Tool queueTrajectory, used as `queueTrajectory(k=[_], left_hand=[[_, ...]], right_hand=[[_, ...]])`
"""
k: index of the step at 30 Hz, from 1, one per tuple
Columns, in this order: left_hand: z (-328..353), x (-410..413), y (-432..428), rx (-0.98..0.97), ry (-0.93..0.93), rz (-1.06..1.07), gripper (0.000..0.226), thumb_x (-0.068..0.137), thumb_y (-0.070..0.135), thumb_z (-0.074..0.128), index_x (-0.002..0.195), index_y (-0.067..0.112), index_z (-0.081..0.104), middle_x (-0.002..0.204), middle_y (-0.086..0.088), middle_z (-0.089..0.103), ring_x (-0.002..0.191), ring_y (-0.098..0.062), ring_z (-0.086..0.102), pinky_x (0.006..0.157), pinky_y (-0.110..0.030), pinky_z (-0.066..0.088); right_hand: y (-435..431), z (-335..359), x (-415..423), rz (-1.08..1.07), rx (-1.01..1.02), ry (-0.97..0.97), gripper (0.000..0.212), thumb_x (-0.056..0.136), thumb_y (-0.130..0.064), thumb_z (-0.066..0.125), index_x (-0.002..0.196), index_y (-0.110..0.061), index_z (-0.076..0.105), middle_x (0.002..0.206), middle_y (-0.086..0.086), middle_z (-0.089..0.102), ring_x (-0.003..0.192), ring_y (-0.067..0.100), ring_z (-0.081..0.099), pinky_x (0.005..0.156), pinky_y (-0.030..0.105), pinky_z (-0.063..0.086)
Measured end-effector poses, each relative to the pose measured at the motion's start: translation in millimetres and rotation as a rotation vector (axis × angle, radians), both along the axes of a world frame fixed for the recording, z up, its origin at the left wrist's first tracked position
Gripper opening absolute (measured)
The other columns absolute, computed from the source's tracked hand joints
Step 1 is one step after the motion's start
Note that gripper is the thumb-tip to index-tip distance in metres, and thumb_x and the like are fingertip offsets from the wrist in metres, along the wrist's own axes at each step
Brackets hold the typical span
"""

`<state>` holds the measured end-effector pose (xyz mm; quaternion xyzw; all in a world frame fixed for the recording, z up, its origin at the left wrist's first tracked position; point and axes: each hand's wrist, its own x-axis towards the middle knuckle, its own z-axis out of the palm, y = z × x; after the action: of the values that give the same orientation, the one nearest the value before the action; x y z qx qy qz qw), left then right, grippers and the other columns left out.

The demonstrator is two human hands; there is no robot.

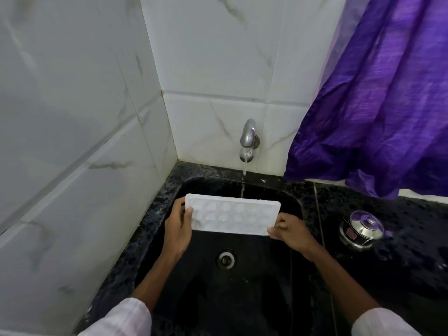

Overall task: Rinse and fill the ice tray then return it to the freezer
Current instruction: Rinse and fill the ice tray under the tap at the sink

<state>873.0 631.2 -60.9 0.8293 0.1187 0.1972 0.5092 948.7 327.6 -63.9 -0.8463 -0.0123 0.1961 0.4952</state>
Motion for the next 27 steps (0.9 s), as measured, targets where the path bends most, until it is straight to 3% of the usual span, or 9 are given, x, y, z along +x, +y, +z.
queueTrajectory(k=[1,2,4,8,12,14,18,21,27], left_hand=[[-3,0,2,-0.008,0.026,0.032,0.023,0.105,0.024,0.047,0.125,0.022,0.057,0.11,0.005,0.068,0.104,-0.016,0.066,0.084,-0.04,0.055],[-5,1,4,-0.009,0.049,0.063,0.024,0.105,0.021,0.047,0.126,0.019,0.057,0.109,0.004,0.067,0.104,-0.019,0.065,0.083,-0.039,0.053],[-6,3,7,-0.009,0.108,0.108,0.026,0.105,0.016,0.046,0.127,0.012,0.058,0.107,0.002,0.064,0.103,-0.023,0.063,0.079,-0.035,0.047],[-15,2,15,-0.039,0.165,0.119,0.027,0.104,0.018,0.049,0.126,0.012,0.062,0.109,-0.001,0.067,0.103,-0.026,0.065,0.084,-0.041,0.052],[-20,1,20,-0.075,0.192,0.131,0.028,0.103,0.022,0.05,0.127,0.015,0.063,0.114,-0.004,0.071,0.105,-0.025,0.066,0.091,-0.048,0.054],[-20,2,21,-0.085,0.195,0.116,0.028,0.103,0.023,0.051,0.127,0.018,0.063,0.112,-0.001,0.071,0.103,-0.023,0.067,0.09,-0.047,0.054],[-16,4,20,-0.103,0.194,0.088,0.027,0.103,0.022,0.051,0.127,0.021,0.063,0.106,0.004,0.071,0.099,-0.017,0.068,0.086,-0.043,0.056],[-12,7,21,-0.12,0.202,0.067,0.026,0.103,0.021,0.051,0.126,0.022,0.063,0.105,0.004,0.072,0.098,-0.015,0.068,0.083,-0.04,0.055],[-11,11,20,-0.175,0.229,0.057,0.024,0.103,0.023,0.051,0.124,0.026,0.062,0.102,0.009,0.071,0.096,-0.012,0.068,0.082,-0.04,0.057]], right_hand=[[-1,5,2,0.064,0.021,0.079,0.005,0.09,0.004,0.062,0.093,0.001,0.064,0.097,0.012,0.075,0.093,0.02,0.073,0.087,0.038,0.059],[-1,12,8,0.092,0.021,0.128,0.016,0.092,0.007,0.054,0.099,0.001,0.067,0.101,0.013,0.074,0.096,0.02,0.072,0.088,0.035,0.059],[5,27,24,-0.017,0.037,0.12,0.03,0.093,0.007,0.044,0.102,-0.006,0.07,0.105,0.011,0.074,0.096,0.018,0.071,0.084,0.029,0.058],[38,62,69,-0.369,0.244,0.006,0.017,0.096,-0.008,0.054,0.091,-0.019,0.065,0.106,0.008,0.072,0.096,0.015,0.07,0.09,0.032,0.056],[86,91,112,-0.391,0.352,0.015,0.01,0.095,-0.024,0.059,0.093,-0.016,0.064,0.106,0.019,0.068,0.103,0.023,0.068,0.092,0.035,0.057],[107,95,131,-0.409,0.348,0.04,0.018,0.096,-0.02,0.055,0.104,-0.007,0.064,0.099,0.018,0.066,0.092,0.02,0.067,0.091,0.034,0.057],[129,89,157,-0.434,0.324,0.154,0.033,0.101,-0.015,0.044,0.13,-0.003,0.053,0.079,0.003,0.051,0.061,0.01,0.046,0.059,0.022,0.049],[132,86,159,-0.45,0.426,0.236,0.015,0.102,-0.016,0.044,0.104,-0.012,0.058,0.08,0.0,0.053,0.064,0.011,0.048,0.055,0.025,0.052],[130,89,164,-0.505,0.783,0.373,0.025,0.096,-0.003,0.042,0.076,-0.015,0.051,0.071,0.004,0.051,0.062,0.013,0.044,0.063,0.027,0.038]])
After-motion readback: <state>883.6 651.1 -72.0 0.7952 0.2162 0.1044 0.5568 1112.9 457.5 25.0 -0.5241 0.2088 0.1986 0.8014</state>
